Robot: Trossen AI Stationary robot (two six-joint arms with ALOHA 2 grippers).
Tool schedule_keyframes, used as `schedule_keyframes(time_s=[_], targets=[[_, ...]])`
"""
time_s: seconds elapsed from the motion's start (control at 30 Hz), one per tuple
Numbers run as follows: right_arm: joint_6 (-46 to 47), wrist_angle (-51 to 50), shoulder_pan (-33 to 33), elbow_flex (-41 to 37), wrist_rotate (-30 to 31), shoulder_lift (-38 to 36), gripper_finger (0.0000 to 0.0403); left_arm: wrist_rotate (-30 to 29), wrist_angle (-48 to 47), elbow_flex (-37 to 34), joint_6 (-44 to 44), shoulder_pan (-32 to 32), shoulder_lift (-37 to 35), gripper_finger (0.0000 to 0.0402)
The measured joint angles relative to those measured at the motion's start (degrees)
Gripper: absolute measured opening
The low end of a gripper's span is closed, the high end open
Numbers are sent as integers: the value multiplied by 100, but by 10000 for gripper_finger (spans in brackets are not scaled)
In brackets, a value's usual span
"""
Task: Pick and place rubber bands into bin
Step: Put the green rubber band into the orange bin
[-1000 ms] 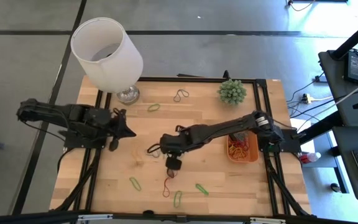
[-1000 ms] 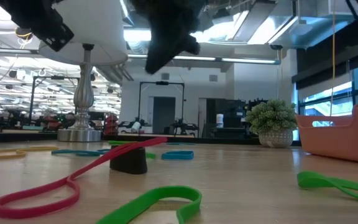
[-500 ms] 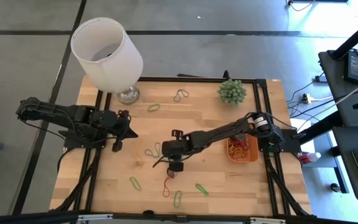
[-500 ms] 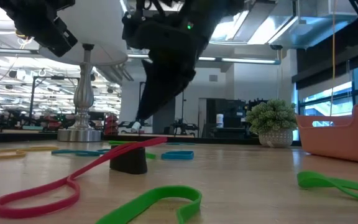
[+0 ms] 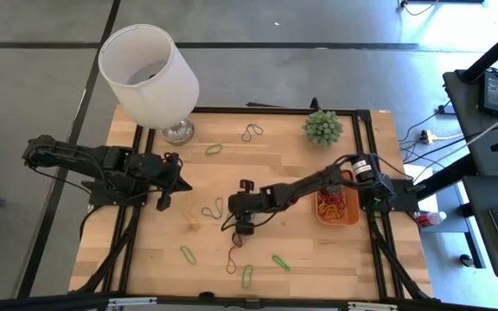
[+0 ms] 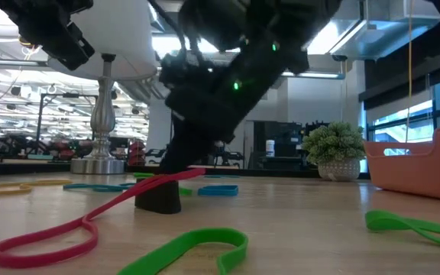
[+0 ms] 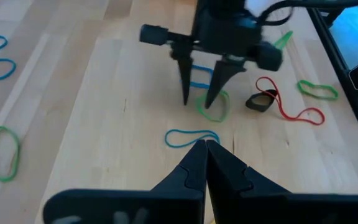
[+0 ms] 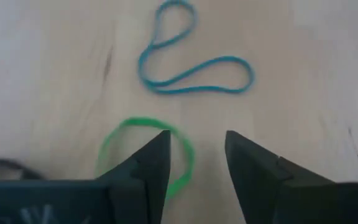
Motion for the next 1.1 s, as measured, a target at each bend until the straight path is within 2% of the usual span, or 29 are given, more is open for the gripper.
schedule_keyframes(time_s=[0.17,0.3,0.57,0.8,1.0,1.1], targets=[[336,462,-141,-399,101,-2,137,17,0,0,-2,0,0,1],[666,666,-148,-605,-100,-29,106,18,0,0,1,0,0,3],[916,819,-16,-737,-54,-39,15,21,-2,0,9,0,-1,3],[1065,748,13,-565,-313,-110,4,22,-2,0,8,0,-1,2],[726,796,29,-661,-153,-1210,2,22,0,0,7,0,0,1],[436,313,117,-860,215,-1967,2,17,0,0,8,0,-2,3]])
